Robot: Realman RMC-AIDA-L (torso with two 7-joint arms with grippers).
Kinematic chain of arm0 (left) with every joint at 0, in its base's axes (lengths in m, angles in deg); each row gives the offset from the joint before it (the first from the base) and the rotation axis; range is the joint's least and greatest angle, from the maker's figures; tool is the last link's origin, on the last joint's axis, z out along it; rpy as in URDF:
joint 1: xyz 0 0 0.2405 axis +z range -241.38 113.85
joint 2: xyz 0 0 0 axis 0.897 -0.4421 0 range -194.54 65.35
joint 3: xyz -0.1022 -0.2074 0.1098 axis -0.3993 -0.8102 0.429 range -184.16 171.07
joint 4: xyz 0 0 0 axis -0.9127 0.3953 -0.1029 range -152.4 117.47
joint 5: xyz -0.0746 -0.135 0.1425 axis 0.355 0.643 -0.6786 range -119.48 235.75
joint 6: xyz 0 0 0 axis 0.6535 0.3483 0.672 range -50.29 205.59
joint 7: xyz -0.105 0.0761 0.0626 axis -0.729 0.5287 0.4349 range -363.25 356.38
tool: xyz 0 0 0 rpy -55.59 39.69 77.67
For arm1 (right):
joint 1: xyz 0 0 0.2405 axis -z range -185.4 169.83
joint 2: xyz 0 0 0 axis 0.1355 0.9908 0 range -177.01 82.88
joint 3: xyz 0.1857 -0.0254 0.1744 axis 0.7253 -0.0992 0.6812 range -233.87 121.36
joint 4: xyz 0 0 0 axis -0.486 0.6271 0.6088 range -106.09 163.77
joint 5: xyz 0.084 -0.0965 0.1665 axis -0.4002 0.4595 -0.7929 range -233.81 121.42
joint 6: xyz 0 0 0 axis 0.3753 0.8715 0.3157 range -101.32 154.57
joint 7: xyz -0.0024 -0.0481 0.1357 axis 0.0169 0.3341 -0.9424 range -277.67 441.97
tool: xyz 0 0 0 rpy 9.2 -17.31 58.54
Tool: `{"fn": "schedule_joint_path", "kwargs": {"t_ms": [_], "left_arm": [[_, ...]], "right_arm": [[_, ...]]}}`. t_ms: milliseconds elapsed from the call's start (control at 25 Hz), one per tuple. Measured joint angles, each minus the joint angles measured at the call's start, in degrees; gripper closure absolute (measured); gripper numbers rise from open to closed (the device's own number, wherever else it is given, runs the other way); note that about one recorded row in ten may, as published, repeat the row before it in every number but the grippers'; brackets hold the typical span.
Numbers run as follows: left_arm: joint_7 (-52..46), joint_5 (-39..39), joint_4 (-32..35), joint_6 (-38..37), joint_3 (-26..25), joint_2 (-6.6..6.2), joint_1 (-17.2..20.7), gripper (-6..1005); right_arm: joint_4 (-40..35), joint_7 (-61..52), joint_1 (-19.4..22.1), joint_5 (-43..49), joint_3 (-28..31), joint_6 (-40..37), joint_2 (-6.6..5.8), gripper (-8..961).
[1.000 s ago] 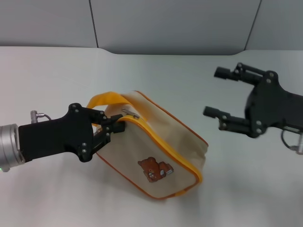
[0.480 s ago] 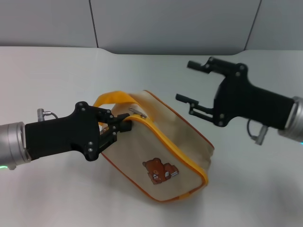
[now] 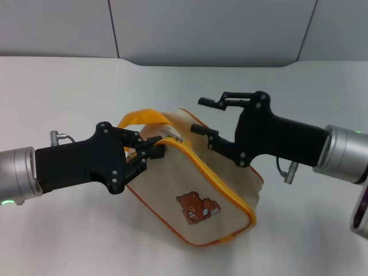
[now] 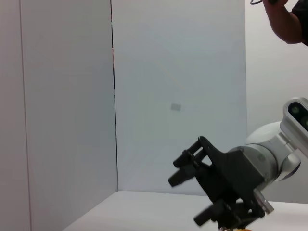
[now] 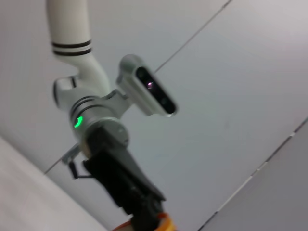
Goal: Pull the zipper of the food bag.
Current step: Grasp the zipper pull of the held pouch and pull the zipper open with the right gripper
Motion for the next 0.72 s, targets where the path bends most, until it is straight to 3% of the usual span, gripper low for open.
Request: {"fn": "schedule_joint_path", "kwargs": {"t_ms": [720], "left_arm": [[-0.4,0.2,0.0,0.1,-0.1,-0.21,-0.4,943]], "right_arm": [[7.0,11.9,-1.9,-0.3,-1.7,2.4,0.09,586]]}}
